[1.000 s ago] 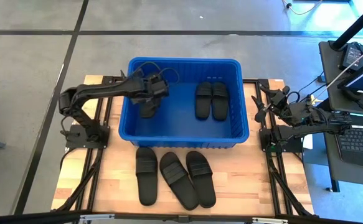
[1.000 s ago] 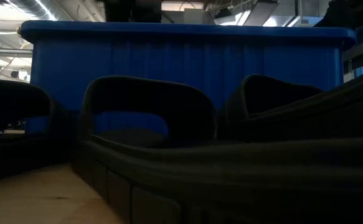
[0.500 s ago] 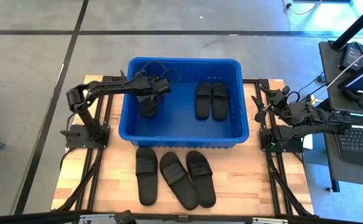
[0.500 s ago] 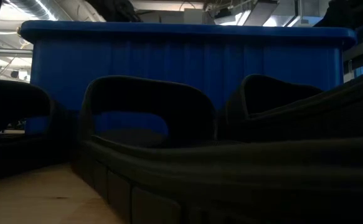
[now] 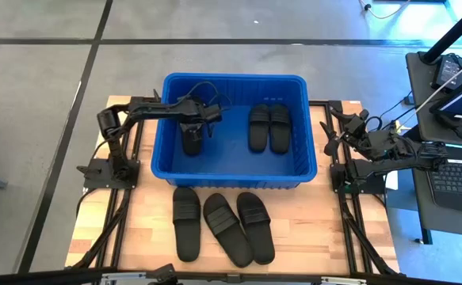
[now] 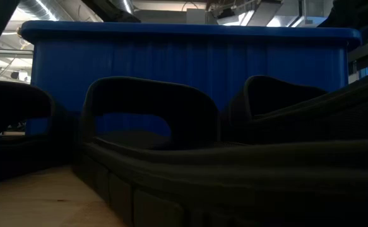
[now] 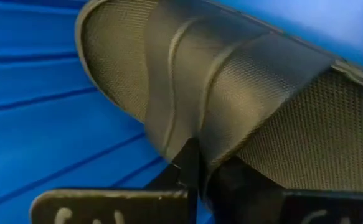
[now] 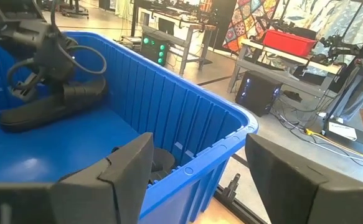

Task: Pick and place slides into bin
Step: Put the black slide into the blue organizer bin

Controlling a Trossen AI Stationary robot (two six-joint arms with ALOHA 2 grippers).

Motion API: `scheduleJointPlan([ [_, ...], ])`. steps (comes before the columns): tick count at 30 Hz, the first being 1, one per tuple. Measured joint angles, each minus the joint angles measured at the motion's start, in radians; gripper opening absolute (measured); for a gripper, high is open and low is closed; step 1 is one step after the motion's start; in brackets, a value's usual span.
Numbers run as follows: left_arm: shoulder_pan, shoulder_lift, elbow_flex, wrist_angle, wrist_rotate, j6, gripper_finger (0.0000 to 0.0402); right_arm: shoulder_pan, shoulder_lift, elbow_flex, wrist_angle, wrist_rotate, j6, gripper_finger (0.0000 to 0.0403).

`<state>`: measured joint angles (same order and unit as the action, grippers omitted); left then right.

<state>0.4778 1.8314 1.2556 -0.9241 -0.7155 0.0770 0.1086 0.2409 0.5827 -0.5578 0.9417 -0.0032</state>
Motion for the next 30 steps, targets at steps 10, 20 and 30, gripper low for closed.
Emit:
scheduleJointPlan([
  [10, 0.000, 0.009, 0.001, -0.005, 0.019, 0.005, 0.0005, 0.000, 0.000, 0.000, 0.000, 0.000, 0.001, 0.0255],
  [20, -0.007, 0.003, 0.001, -0.032, 0.011, 0.006, 0.0005, 0.000, 0.000, 0.000, 0.000, 0.000, -0.003, 0.0255],
  [30, -0.001, 0.001, 0.001, -0.039, 0.072, -0.017, 0.0005, 0.000, 0.000, 0.000, 0.000, 0.000, -0.005, 0.0255],
])
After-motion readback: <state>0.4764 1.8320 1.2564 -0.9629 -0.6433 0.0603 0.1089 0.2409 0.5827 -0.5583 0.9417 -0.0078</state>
